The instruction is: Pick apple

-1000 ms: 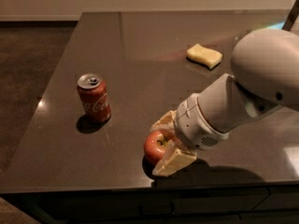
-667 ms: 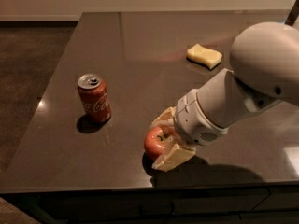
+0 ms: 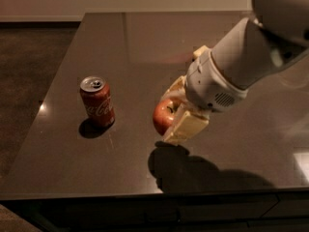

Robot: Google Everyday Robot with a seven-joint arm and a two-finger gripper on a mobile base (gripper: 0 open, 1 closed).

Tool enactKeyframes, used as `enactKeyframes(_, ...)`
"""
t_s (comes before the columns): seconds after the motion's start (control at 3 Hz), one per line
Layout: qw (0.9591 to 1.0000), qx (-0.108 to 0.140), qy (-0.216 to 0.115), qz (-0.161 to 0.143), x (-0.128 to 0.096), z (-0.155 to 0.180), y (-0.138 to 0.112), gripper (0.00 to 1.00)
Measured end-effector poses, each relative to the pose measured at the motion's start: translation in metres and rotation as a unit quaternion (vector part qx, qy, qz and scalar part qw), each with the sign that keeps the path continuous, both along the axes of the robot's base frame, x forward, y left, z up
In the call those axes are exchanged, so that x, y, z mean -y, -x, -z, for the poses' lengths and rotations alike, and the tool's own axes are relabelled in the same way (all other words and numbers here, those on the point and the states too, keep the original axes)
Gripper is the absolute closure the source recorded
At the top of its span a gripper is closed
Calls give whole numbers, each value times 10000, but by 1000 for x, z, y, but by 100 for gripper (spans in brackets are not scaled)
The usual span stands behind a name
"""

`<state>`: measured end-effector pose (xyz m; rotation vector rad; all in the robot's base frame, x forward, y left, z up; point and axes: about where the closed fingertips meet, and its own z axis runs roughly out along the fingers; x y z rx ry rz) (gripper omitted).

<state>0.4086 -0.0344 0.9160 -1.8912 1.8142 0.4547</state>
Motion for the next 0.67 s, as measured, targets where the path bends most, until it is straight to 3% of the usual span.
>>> enactKeyframes(0.33,9998,24,-151,-144,4,-52,-7,100)
enactKeyframes(0.67,9998,25,-151,-145,4,-52,-7,100)
